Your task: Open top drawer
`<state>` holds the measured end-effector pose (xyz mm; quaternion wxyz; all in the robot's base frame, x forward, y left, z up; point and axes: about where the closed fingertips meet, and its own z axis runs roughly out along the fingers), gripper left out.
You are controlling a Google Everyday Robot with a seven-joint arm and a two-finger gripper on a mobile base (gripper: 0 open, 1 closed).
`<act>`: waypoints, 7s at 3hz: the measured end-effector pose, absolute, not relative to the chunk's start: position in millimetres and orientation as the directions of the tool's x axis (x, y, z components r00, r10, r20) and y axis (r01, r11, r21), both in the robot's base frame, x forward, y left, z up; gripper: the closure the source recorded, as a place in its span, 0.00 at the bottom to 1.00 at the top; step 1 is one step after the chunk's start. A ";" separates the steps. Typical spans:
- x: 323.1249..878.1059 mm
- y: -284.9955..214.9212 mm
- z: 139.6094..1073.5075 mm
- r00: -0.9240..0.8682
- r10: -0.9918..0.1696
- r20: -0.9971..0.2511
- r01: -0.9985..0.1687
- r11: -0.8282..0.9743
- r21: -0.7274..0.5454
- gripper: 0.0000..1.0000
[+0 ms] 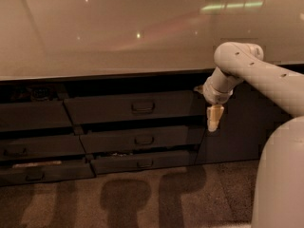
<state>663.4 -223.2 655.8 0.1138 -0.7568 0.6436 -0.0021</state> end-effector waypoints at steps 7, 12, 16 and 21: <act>690.3 -238.3 645.4 0.099 -0.990 -0.101 -0.987 -0.085 -0.136 0.19; 690.3 -238.3 645.2 0.099 -0.990 -0.102 -0.987 -0.085 -0.136 1.00; 685.0 -244.6 652.5 0.130 -0.986 -0.102 -0.983 -0.114 -0.143 1.00; 679.1 -248.7 677.4 0.148 -0.984 -0.094 -0.979 -0.133 -0.155 1.00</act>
Offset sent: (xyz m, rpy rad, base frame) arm 0.0377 -0.0128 0.0348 -0.0478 -0.0503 -0.0889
